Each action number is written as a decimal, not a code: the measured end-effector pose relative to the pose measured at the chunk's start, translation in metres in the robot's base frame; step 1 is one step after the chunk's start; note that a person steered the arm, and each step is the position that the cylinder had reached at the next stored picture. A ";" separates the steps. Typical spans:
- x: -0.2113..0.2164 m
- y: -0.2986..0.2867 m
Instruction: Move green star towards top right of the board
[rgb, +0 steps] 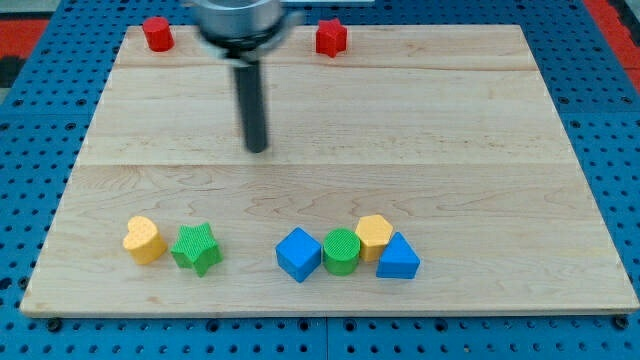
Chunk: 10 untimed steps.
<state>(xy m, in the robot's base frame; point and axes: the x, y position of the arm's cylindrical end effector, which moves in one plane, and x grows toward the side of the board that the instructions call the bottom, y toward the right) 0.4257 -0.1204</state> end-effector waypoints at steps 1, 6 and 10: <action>-0.004 -0.150; 0.172 0.002; 0.007 0.117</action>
<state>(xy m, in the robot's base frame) 0.4323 -0.0032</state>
